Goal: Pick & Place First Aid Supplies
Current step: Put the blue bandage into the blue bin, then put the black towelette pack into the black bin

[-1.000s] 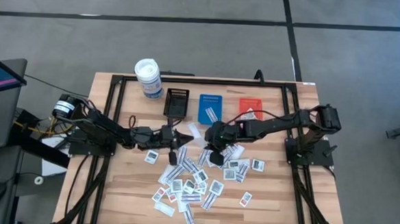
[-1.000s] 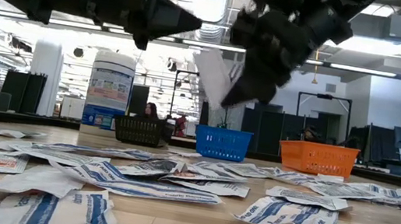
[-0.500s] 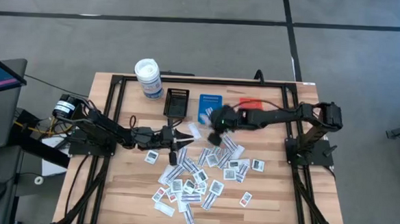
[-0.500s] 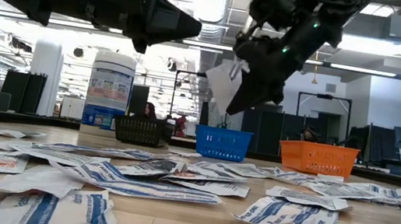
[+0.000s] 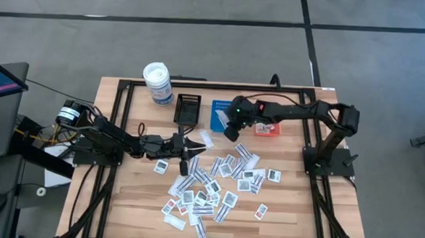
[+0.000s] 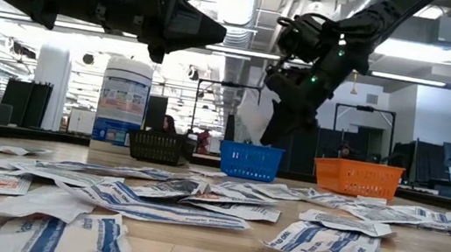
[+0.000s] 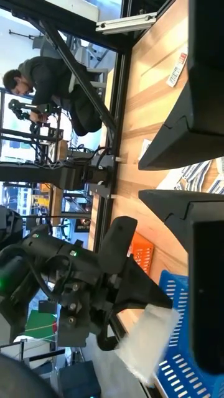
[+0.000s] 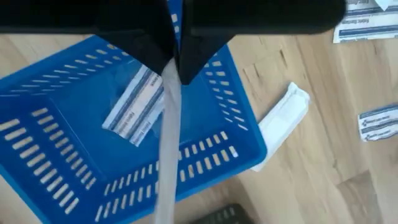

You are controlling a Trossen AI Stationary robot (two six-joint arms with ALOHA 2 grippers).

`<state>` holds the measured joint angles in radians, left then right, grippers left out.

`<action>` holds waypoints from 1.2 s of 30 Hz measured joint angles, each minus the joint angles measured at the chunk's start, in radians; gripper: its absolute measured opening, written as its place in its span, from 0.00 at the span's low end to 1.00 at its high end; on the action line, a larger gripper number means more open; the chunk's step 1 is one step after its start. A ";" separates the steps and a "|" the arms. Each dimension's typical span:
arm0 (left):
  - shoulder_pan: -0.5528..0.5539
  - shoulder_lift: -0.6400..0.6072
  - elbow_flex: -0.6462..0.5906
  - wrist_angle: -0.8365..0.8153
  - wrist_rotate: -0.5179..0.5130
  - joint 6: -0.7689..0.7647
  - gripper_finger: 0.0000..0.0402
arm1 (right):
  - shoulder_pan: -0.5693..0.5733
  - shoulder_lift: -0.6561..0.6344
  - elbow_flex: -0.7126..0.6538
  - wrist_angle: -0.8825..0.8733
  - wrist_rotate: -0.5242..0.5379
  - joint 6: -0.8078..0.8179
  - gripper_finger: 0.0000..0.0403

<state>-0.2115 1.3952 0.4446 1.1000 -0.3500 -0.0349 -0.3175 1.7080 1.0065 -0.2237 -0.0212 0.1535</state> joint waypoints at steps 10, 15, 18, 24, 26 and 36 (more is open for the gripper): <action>0.000 0.000 0.000 -0.017 0.000 0.000 0.15 | 0.034 -0.008 0.000 0.027 0.003 -0.006 0.20; 0.000 0.000 0.000 -0.073 0.000 0.000 0.16 | 0.086 -0.008 0.000 0.025 0.003 -0.026 0.21; 0.000 0.000 -0.001 -0.112 0.000 0.000 0.18 | 0.139 -0.008 0.000 0.030 0.036 -0.082 0.21; 0.000 -0.014 -0.001 -0.166 0.000 0.003 0.25 | 0.241 -0.033 0.000 0.038 0.140 -0.102 0.21; -0.001 -0.055 -0.001 -0.261 0.000 -0.011 0.26 | 0.274 -0.049 0.000 0.029 0.181 -0.103 0.21; -0.039 -0.483 -0.001 -1.141 0.032 -0.367 0.27 | 0.363 -0.202 0.000 -0.095 0.182 -0.109 0.21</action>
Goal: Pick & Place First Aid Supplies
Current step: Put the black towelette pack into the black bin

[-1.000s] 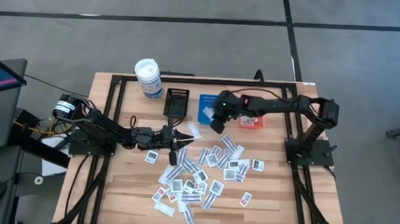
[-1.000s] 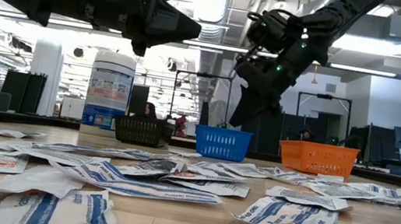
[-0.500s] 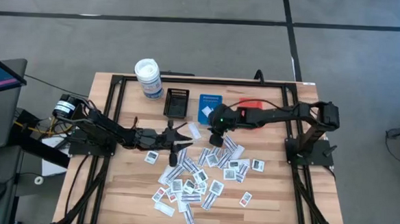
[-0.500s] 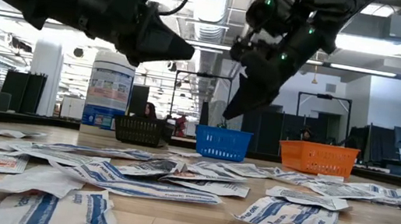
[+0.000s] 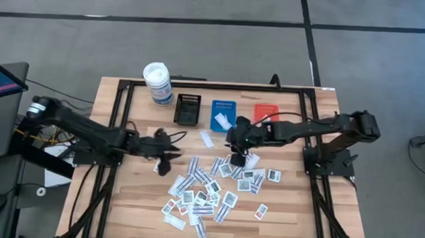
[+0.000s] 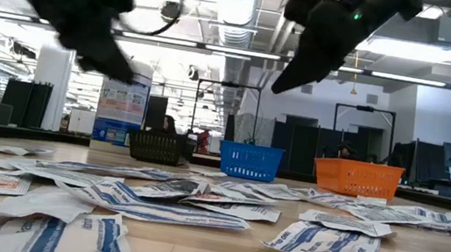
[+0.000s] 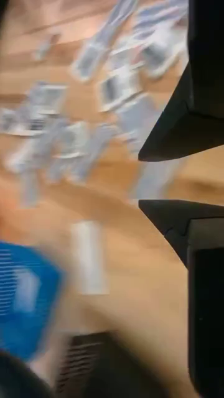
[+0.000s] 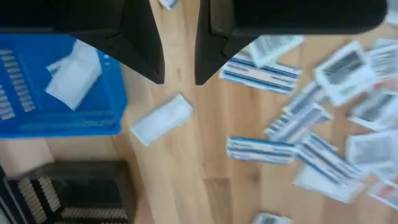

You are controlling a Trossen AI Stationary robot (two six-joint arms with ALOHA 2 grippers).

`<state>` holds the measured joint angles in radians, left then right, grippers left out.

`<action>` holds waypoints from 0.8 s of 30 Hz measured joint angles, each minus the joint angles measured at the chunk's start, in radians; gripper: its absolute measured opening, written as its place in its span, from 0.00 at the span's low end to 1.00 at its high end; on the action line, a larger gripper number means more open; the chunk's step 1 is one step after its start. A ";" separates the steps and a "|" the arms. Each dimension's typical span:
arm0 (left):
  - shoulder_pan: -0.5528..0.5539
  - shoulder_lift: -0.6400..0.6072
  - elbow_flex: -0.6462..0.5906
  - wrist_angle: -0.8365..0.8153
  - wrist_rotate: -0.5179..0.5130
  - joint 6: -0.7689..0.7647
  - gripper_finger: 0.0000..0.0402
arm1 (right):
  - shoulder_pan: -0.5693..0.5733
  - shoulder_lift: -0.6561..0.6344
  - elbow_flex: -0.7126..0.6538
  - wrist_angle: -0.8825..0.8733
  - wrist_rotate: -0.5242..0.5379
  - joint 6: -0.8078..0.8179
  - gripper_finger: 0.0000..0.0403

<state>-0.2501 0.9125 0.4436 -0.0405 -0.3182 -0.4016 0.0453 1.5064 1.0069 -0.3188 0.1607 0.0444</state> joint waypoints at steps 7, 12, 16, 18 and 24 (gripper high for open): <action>-0.020 -0.093 -0.059 -0.319 0.078 -0.310 0.27 | 0.034 0.012 0.000 0.015 -0.004 -0.003 0.21; -0.051 -0.049 -0.104 -0.317 0.085 -0.318 0.27 | 0.030 0.038 -0.001 0.007 -0.005 -0.003 0.21; -0.065 0.000 -0.128 -0.305 0.085 -0.336 0.27 | 0.030 0.038 -0.001 0.008 -0.006 -0.003 0.21; -0.065 0.030 -0.132 -0.297 0.082 -0.337 0.27 | 0.030 0.033 -0.001 0.006 -0.006 -0.002 0.21; -0.065 0.113 -0.126 -0.262 0.065 -0.337 0.26 | 0.032 0.031 0.000 0.013 -0.006 -0.002 0.21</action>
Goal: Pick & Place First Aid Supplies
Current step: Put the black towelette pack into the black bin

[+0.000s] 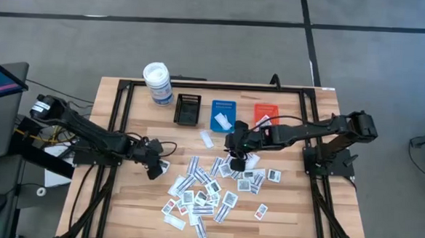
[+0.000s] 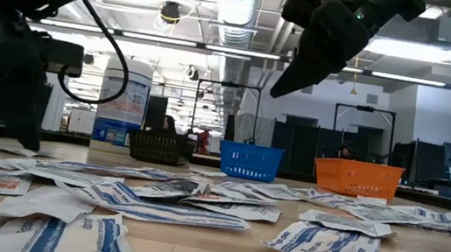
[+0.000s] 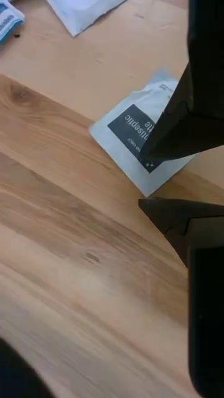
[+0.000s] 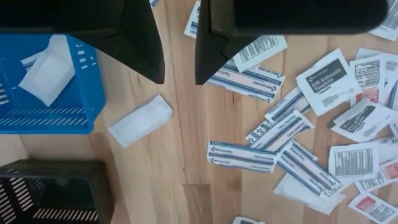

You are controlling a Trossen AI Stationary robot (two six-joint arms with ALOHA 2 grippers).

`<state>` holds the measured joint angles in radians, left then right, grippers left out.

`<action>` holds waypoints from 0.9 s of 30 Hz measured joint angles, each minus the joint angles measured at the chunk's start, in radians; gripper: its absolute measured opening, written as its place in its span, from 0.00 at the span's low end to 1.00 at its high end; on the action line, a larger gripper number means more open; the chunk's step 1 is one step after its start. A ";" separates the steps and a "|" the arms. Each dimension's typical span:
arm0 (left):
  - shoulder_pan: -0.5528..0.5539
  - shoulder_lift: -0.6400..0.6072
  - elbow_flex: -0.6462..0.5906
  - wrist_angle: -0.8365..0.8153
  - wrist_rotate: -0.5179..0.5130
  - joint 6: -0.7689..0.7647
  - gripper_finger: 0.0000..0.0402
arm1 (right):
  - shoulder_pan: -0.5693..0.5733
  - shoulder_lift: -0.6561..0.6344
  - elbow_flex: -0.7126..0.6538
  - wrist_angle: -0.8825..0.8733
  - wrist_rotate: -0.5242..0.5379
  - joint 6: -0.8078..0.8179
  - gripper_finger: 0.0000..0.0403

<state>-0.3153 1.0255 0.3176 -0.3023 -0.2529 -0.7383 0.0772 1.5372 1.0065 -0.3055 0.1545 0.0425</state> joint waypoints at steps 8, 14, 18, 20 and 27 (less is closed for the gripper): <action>0.001 0.011 -0.004 0.022 -0.013 -0.004 0.03 | 0.000 0.000 0.000 0.003 0.000 0.001 0.21; 0.002 0.002 -0.012 0.203 -0.158 0.064 0.02 | 0.000 0.000 0.000 0.023 0.000 0.002 0.21; 0.010 0.014 -0.011 0.299 -0.220 0.124 0.01 | 0.000 0.000 0.000 0.031 0.000 0.002 0.21; 0.008 0.027 -0.010 0.374 -0.290 0.147 0.01 | 0.000 0.000 0.000 0.033 0.000 0.002 0.21; 0.081 0.057 -0.009 0.759 -0.654 0.445 0.01 | -0.001 0.000 0.000 0.085 0.000 0.002 0.21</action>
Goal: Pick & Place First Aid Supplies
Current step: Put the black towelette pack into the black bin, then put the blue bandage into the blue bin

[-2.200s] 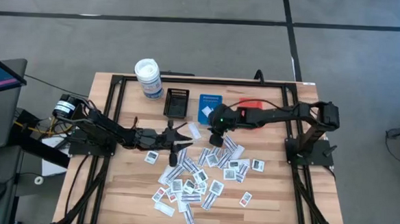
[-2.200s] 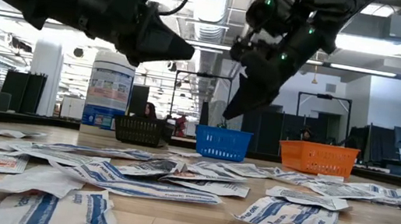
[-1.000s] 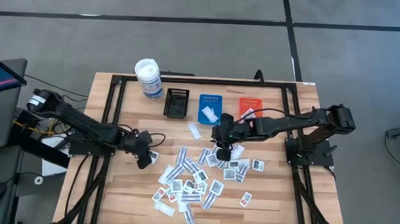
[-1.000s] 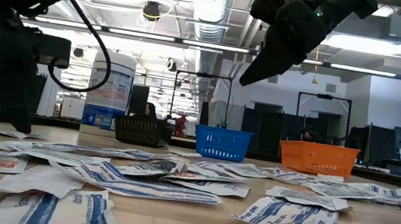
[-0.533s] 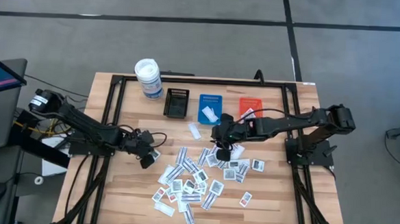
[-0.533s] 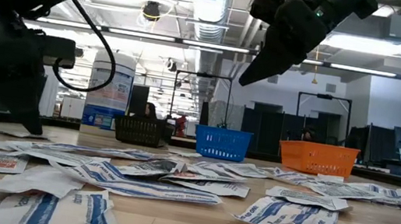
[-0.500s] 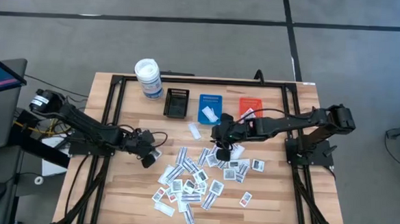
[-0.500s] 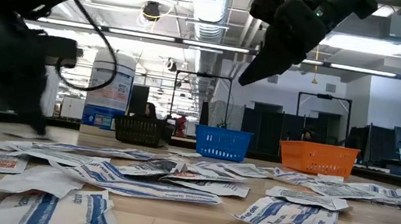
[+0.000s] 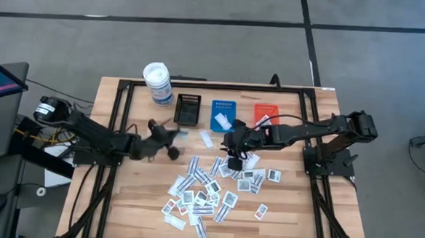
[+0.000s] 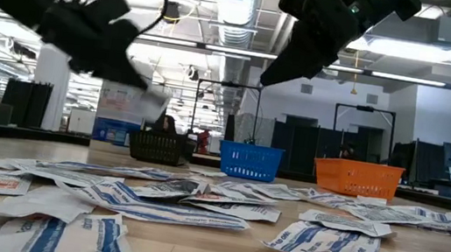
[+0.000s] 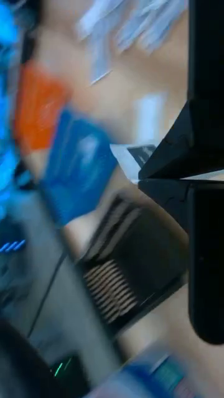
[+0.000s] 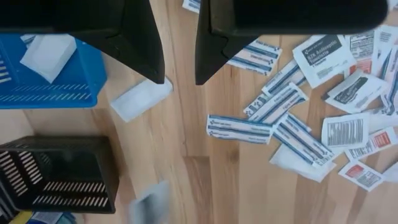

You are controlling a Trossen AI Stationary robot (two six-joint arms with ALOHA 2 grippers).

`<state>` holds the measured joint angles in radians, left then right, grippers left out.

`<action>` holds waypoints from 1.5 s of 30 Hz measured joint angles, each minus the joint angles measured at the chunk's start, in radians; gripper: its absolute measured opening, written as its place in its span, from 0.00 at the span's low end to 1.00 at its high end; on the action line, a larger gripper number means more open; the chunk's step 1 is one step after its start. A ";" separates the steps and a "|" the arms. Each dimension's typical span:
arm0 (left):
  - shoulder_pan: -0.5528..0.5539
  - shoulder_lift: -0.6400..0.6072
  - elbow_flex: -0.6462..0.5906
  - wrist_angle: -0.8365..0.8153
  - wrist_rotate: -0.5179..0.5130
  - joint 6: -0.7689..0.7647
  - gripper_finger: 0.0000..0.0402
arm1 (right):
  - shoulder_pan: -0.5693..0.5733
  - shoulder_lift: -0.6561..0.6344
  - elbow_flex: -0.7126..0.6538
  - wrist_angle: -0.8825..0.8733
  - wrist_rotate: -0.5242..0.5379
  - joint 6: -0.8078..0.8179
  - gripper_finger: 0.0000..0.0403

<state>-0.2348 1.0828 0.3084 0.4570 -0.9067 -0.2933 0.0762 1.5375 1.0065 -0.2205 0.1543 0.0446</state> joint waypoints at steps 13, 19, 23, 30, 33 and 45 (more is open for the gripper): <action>0.445 0.094 0.001 0.136 0.285 0.042 0.03 | 0.000 0.000 0.000 0.028 0.000 0.000 0.21; 0.478 0.197 0.002 0.155 0.363 0.018 0.13 | 0.000 0.000 0.000 0.027 0.000 0.000 0.21; 0.478 0.231 0.002 0.169 0.358 0.015 0.21 | 0.000 0.007 0.000 0.025 0.000 0.051 0.21; 0.380 0.168 0.022 0.279 0.531 0.015 0.25 | 0.000 0.025 -0.002 0.031 0.000 0.103 0.21; 0.288 0.137 0.027 0.282 0.667 0.006 0.25 | 0.002 0.041 0.000 0.036 0.000 0.077 0.21; -0.038 0.321 0.035 0.285 0.528 -0.009 0.25 | -0.036 0.180 0.006 0.128 -0.227 0.051 0.21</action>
<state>-0.2730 1.4041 0.3435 0.7425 -0.3788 -0.3023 0.0399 1.7177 1.0125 -0.0926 -0.0729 0.0952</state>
